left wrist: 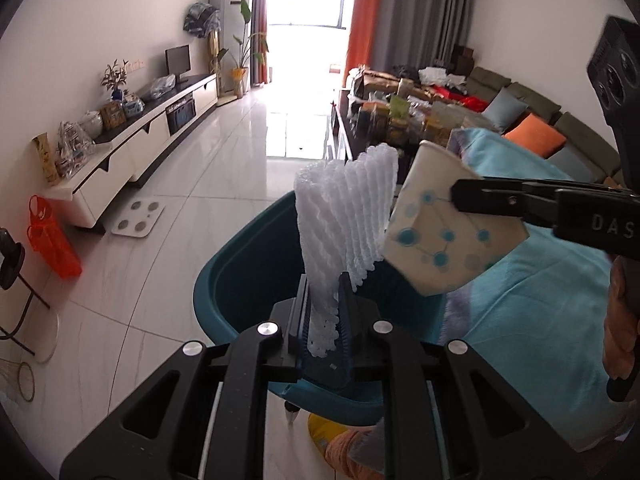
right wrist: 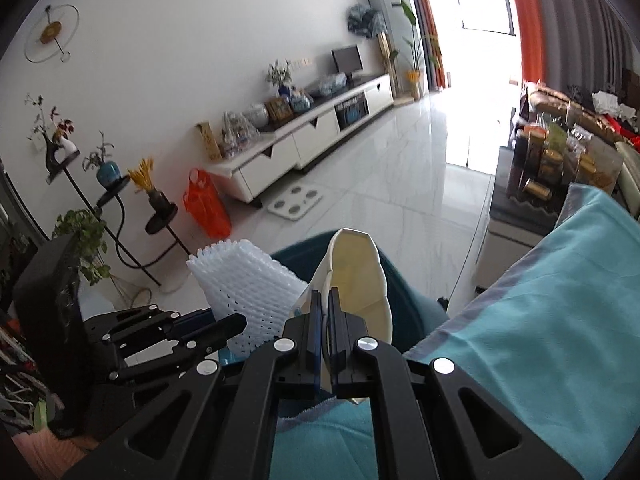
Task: Collect trash
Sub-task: 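Carry both items over the teal bin and open both tools, then move back to the table and grasp the clear plastic bag with the left tool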
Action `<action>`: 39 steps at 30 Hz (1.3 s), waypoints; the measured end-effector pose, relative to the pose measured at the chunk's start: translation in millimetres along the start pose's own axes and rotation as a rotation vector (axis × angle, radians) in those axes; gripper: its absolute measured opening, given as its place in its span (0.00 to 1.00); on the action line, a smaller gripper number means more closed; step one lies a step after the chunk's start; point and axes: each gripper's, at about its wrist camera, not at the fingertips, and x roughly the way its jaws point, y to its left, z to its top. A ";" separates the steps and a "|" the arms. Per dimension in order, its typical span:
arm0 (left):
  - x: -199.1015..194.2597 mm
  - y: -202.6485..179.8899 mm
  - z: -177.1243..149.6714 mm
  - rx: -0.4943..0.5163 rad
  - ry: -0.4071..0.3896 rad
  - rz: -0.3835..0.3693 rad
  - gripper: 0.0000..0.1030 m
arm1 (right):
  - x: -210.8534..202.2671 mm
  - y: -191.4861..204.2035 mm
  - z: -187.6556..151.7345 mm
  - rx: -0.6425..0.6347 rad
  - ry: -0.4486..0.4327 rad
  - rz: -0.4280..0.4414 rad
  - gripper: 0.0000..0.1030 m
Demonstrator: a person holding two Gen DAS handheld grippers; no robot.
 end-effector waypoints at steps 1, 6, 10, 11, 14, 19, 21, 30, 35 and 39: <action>5.2 -0.2 -1.1 -0.003 0.010 0.004 0.15 | 6.1 0.1 3.2 0.004 0.013 -0.005 0.03; 33.3 -2.5 -7.3 -0.020 0.048 0.017 0.20 | 29.5 1.1 4.2 0.033 0.067 -0.012 0.06; 43.9 -5.4 -14.4 -0.030 0.066 0.022 0.31 | 34.1 0.4 1.6 0.048 0.088 -0.017 0.09; 44.6 -10.1 -15.4 -0.031 0.068 0.025 0.33 | 34.6 0.3 1.7 0.053 0.087 -0.017 0.09; 45.2 -12.6 -13.0 -0.034 0.061 0.027 0.36 | 26.5 -1.7 -0.2 0.062 0.072 -0.008 0.09; 18.8 -24.5 -10.0 -0.031 -0.027 0.003 0.54 | -9.3 -7.5 -5.6 0.055 -0.004 0.005 0.21; -0.7 -39.2 -6.6 0.004 -0.089 -0.026 0.59 | -37.7 -9.0 -12.0 0.030 -0.060 0.000 0.26; -54.6 -147.4 -5.5 0.211 -0.198 -0.310 0.72 | -162.2 -50.0 -63.1 0.049 -0.250 -0.106 0.37; -57.7 -224.8 -22.9 0.318 -0.141 -0.511 0.72 | -215.7 -78.4 -102.3 0.103 -0.294 -0.227 0.38; -57.2 -278.5 -44.8 0.383 -0.081 -0.620 0.72 | -252.4 -104.7 -137.4 0.174 -0.310 -0.323 0.39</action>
